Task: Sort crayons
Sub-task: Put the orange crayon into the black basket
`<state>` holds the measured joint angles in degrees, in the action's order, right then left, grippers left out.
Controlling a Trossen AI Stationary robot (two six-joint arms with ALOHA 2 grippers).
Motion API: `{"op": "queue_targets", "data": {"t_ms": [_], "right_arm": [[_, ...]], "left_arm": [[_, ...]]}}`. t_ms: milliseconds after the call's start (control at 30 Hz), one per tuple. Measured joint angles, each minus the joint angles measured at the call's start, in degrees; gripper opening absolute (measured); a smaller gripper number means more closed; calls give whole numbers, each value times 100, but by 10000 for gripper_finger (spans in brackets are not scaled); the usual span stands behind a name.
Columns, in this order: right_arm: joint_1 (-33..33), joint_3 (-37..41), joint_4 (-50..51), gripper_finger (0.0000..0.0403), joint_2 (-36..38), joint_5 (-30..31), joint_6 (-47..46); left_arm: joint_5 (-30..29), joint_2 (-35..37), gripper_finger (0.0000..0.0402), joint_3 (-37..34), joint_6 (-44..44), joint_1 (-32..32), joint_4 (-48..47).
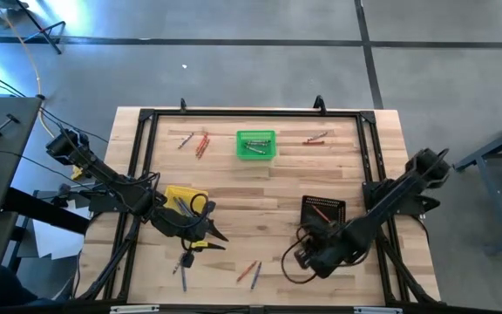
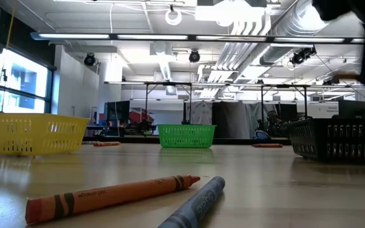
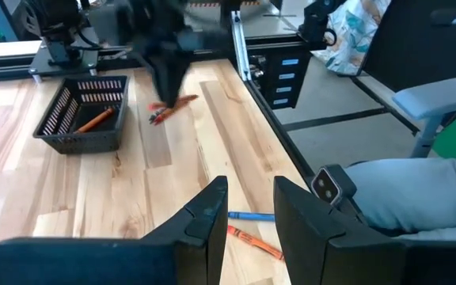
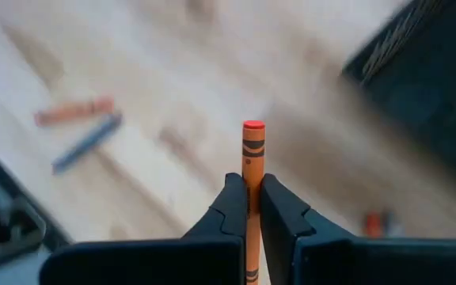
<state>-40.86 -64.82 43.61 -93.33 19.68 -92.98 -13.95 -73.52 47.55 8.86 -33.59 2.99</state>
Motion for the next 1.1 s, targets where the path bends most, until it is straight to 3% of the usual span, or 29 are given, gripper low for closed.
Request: {"op": "queue_targets", "data": {"t_ms": [200,333,600,900,1100], "right_arm": [[26,0,1171,4,664,1680,153],[198,0,1919,5,836,2080,155],[531,335,2452,6,777,2006,170],[562,1427,1790,6,775,989,-485],[561,1719,1192,6,775,815,-473]], "left_arm": [[-220,2,90,19,-5,202,19],[-223,4,90,109,-8,404,34],[-218,39,90,173,-98,767,47],[-96,39,90,173,-153,993,128],[-78,39,90,173,-153,1002,164]]}}
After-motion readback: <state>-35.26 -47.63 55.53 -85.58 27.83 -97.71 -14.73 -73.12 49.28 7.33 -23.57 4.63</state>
